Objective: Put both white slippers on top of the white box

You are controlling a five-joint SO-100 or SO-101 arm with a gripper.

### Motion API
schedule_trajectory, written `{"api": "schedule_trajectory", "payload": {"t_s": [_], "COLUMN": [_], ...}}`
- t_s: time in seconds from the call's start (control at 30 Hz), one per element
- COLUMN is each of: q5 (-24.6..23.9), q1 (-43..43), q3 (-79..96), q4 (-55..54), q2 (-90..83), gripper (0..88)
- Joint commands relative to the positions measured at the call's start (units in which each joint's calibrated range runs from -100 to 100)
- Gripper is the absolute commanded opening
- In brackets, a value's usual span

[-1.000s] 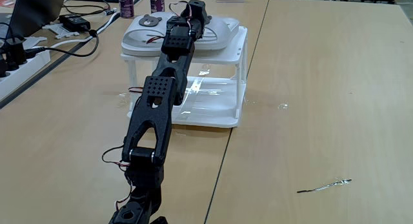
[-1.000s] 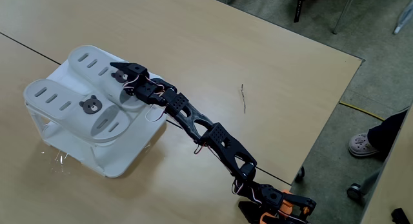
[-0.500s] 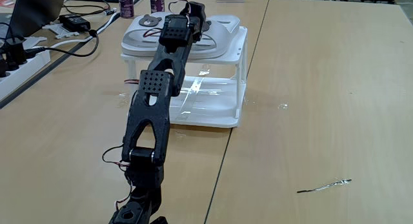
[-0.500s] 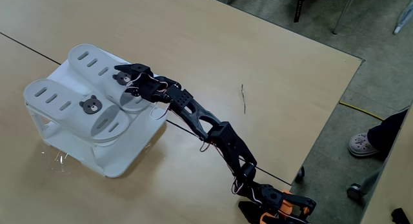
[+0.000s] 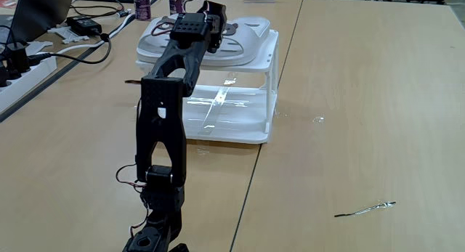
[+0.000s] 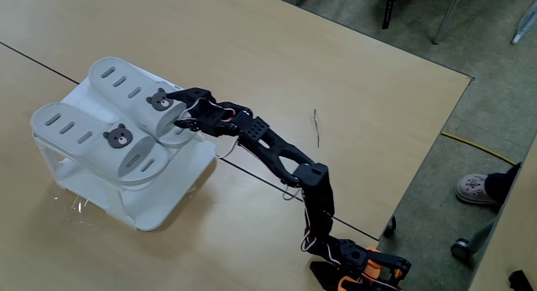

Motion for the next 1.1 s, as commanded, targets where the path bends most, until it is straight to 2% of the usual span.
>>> {"api": "schedule_trajectory", "payload": {"t_s": [0.0, 0.23, 0.27, 0.3, 0.33, 0.4, 0.5, 0.57, 0.6, 0.67, 0.8, 0.9, 0.97, 1.07], "q5": [0.42, 0.42, 0.42, 0.42, 0.42, 0.42, 0.42, 0.42, 0.42, 0.42, 0.42, 0.42, 0.42, 0.42], "q1": [-0.17, -0.17, -0.17, -0.17, -0.08, 0.08, 0.33, 0.41, 0.24, -0.17, -0.17, -0.17, -0.17, -0.17], "q3": [6.53, 28.45, 31.34, 33.59, 35.85, 38.28, 43.15, 48.3, 50.37, 51.63, 58.58, 72.56, 80.86, 93.49], "q4": [-0.59, -2.57, -4.81, -7.06, -9.64, -13.53, -29.23, -47.26, -59.95, -71.94, -77.46, -77.98, -84.36, -100.07], "q2": [-15.08, -35.19, -37.71, -39.56, -41.41, -43.18, -45.37, -46.97, -48.48, -52.1, -66.74, -81.46, -88.11, -93.75], "gripper": [27.9, 27.3, 23.4, 15.7, 2.6, 1.4, 0.8, 0.8, 0.8, 0.8, 0.8, 0.8, 0.8, 0.7]}}
